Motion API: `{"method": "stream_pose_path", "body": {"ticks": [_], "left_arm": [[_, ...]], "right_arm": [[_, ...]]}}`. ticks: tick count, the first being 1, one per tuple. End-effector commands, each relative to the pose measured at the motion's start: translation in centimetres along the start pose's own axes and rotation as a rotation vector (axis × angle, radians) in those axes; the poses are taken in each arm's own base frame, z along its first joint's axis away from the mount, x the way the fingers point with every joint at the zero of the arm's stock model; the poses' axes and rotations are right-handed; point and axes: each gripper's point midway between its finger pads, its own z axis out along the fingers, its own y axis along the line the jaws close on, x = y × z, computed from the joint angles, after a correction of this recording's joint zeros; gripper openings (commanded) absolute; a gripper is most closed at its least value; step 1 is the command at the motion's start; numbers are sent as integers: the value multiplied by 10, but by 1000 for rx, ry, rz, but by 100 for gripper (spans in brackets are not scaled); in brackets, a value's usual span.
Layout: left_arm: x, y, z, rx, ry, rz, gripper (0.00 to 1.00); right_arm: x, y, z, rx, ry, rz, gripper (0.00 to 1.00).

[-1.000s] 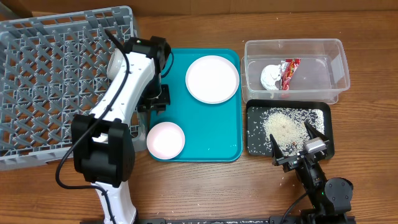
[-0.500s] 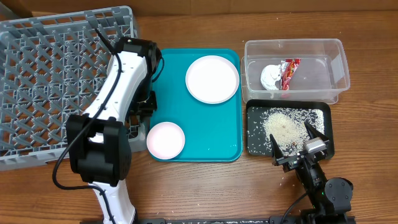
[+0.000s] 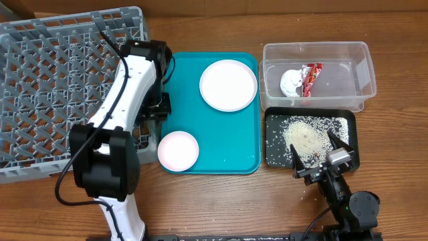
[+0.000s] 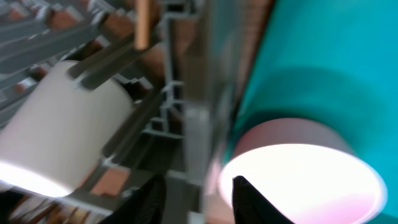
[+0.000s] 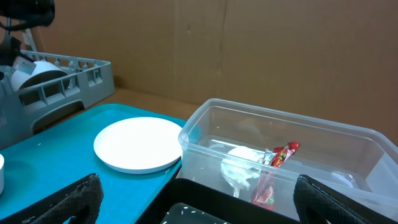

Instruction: Sort waste into correct bins and load items into the dishwasher

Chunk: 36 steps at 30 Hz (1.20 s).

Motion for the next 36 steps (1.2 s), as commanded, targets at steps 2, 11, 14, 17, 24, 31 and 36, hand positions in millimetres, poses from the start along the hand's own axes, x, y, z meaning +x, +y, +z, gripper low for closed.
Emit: {"method": "stream_pose_path", "body": {"ticks": [2,11,14,17,24,31,36], "left_arm": [[-1,-6,-30,184,-80,-42,41],[-11,-10,-17,244,-95,-68,43],[-7,-17,1,267,-62,-86,34],[-6,-14,11,255,-51,-108,34],[-3,-11,17,240,-38,-99,22],[6,4,17,168,-17,-73,26],[1,-15,-6,299,-62,8,42]], "right_arm": [[1,0,0,2,-5,2,100],[1,0,0,1,-6,2,100],[1,0,0,1,-6,2,100],[1,0,0,1,-5,3,100],[1,0,0,1,-6,2,100],[1,0,0,2,-5,3,100],[1,0,0,1,-5,2,100]]}}
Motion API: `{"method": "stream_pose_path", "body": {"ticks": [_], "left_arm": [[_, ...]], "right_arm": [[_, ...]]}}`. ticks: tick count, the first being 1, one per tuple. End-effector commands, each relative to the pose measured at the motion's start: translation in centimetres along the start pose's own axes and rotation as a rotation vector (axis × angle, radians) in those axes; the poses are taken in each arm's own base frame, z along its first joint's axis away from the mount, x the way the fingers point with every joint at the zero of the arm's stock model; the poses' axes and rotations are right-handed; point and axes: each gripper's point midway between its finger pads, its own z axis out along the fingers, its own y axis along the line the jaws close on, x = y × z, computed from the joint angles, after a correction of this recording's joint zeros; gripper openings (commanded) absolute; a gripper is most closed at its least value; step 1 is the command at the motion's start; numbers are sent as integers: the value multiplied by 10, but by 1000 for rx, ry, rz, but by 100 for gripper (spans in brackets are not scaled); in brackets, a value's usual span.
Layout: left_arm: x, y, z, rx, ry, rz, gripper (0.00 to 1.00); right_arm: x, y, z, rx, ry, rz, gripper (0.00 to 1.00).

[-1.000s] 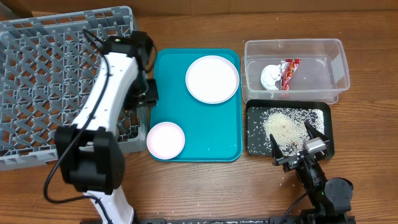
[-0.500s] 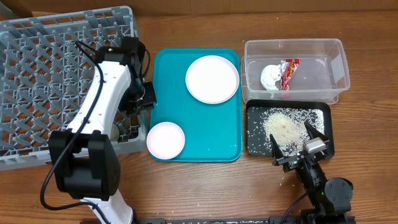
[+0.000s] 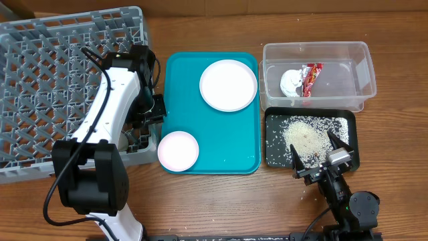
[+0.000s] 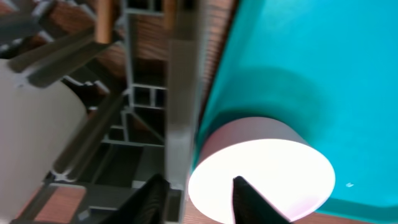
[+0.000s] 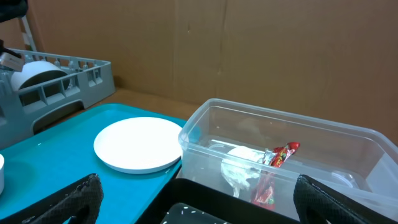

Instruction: Sort waste into correct bins and load items into the dishwasher

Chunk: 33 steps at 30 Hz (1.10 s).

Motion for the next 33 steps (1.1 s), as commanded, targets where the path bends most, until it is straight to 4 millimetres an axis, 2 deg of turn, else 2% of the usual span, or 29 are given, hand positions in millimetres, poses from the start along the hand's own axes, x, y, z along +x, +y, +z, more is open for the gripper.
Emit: {"method": "stream_pose_path", "body": {"ticks": [1,6,11,14,17,18,22,26,33], "left_arm": [[-4,-8,-11,59,-29,55,45],[-6,13,-5,-63,-41,27,45],[-6,17,9,-85,-39,28,41],[-5,16,16,-80,-35,29,30],[-3,19,18,-96,-30,44,14],[-4,21,18,-104,-32,56,4],[-6,37,15,-195,-47,80,4],[-8,38,15,-206,-48,155,4],[-13,57,10,-326,-50,294,4]], "right_arm": [[1,0,0,2,-5,3,100],[1,0,0,1,-6,2,100],[1,0,0,1,-5,2,100],[1,0,0,1,-5,2,100],[1,0,0,2,-6,2,99],[1,0,0,1,-5,2,100],[1,0,0,2,-5,2,100],[1,0,0,1,-6,2,100],[1,0,0,2,-6,2,100]]}}
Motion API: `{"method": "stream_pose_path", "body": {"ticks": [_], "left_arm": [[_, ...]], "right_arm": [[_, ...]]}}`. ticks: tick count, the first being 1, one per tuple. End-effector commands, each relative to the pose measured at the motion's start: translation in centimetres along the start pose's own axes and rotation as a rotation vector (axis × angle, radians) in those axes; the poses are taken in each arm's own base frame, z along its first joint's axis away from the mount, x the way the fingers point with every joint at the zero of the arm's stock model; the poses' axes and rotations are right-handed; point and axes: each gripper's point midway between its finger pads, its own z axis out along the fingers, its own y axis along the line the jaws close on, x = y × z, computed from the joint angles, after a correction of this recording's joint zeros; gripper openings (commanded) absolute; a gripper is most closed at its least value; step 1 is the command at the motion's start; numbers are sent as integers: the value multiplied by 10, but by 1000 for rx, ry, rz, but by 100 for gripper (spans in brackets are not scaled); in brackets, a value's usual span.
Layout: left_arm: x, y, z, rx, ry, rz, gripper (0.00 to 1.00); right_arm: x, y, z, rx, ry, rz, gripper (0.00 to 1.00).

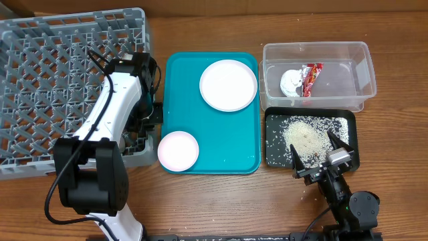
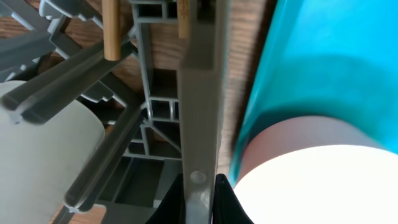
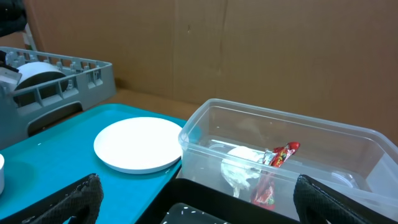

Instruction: Sort waste into correct bins and load items into the dishwasher

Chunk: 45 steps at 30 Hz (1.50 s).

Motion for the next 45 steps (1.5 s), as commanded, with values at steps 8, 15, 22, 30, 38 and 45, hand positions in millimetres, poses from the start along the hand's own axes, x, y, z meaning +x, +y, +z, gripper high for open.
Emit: {"method": "stream_pose_path", "body": {"ticks": [8,15,22,30,38,45], "left_arm": [[-20,53,-11,-315,-76,223,4],[-24,53,-11,-317,-92,233,4],[-19,36,-7,-218,-76,238,100],[-19,-12,-3,60,-90,245,100],[-7,-4,-2,27,-42,245,4],[5,6,-2,-21,14,205,4]], "right_arm": [[1,0,0,1,-5,1,100],[1,0,0,2,-5,1,100],[1,0,0,2,-5,1,100],[1,0,0,1,-5,1,100],[1,0,0,2,-5,1,100],[1,0,0,2,-5,1,100]]}}
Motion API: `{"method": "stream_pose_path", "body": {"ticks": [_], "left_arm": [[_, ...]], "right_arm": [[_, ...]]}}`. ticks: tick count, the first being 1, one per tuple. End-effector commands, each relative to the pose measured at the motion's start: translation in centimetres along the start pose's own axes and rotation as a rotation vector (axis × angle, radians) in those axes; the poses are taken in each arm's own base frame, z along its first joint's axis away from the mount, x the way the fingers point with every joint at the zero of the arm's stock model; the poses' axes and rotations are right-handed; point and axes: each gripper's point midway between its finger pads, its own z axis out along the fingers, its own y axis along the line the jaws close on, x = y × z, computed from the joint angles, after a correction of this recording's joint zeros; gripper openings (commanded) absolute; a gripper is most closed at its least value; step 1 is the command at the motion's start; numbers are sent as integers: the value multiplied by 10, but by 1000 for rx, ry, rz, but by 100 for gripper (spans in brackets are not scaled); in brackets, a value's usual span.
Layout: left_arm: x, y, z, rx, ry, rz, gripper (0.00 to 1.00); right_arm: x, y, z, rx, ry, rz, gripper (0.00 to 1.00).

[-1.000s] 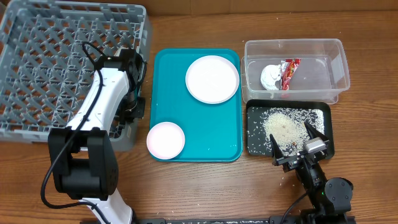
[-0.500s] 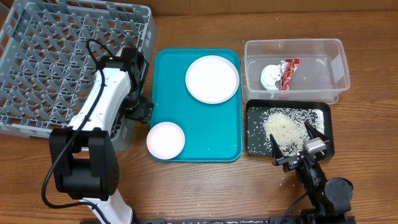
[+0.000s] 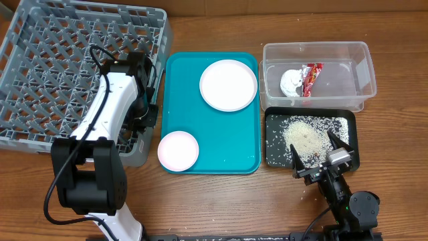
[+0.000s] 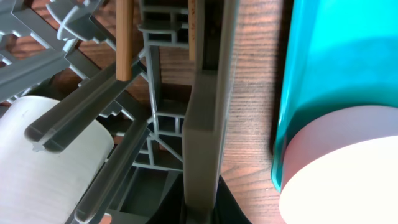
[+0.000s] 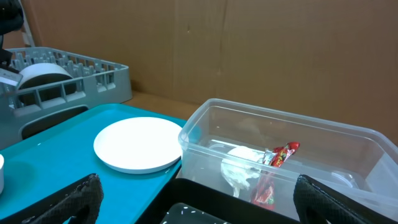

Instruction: Sort waste into correct bins and load items into the dishwasher

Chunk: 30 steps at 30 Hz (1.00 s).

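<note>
The grey dish rack (image 3: 60, 67) lies skewed at the left of the table. My left gripper (image 3: 151, 118) is shut on its right wall. In the left wrist view that gripper (image 4: 200, 205) pinches the grey wall (image 4: 208, 93), with a white cup (image 4: 50, 155) and wooden sticks (image 4: 124, 37) inside the rack. A pink bowl (image 3: 178, 150) and a white plate (image 3: 228, 85) rest on the teal tray (image 3: 227, 140). Near the table's front right, my right gripper (image 3: 321, 157) stands open and empty over the black tray's near edge.
A clear bin (image 3: 317, 77) at the back right holds a crumpled white napkin (image 3: 291, 82) and a red wrapper (image 3: 311, 77). Below it is a black tray (image 3: 341, 150) with scattered rice (image 3: 307, 137). The rack's far right corner nearly touches the teal tray.
The rack has turned clockwise in the overhead view, its far right corner now closer to the teal tray. My left gripper remains shut on the rack's wall. The right arm is unchanged.
My left gripper first stood open astride the rack's right wall, beside the pink bowl, and was the same at the second moment. By the third it had shut on the wall and the rack sat straighter. Now the rack is skewed clockwise.
</note>
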Motion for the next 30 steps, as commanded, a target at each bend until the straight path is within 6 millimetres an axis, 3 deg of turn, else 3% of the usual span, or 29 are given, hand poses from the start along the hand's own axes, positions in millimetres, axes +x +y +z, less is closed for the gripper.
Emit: {"method": "stream_pose_path", "body": {"ticks": [1,12,22,30], "left_arm": [[8,-12,-3,32,22,2,4],[-2,-15,-4,54,-12,-352,4],[4,1,-2,9,8,-429,4],[-4,1,-2,17,-24,-283,4]], "right_arm": [[1,0,0,1,-6,2,100],[1,0,0,1,-6,2,100],[1,0,0,1,-6,2,100],[1,0,0,1,-6,2,100]]}}
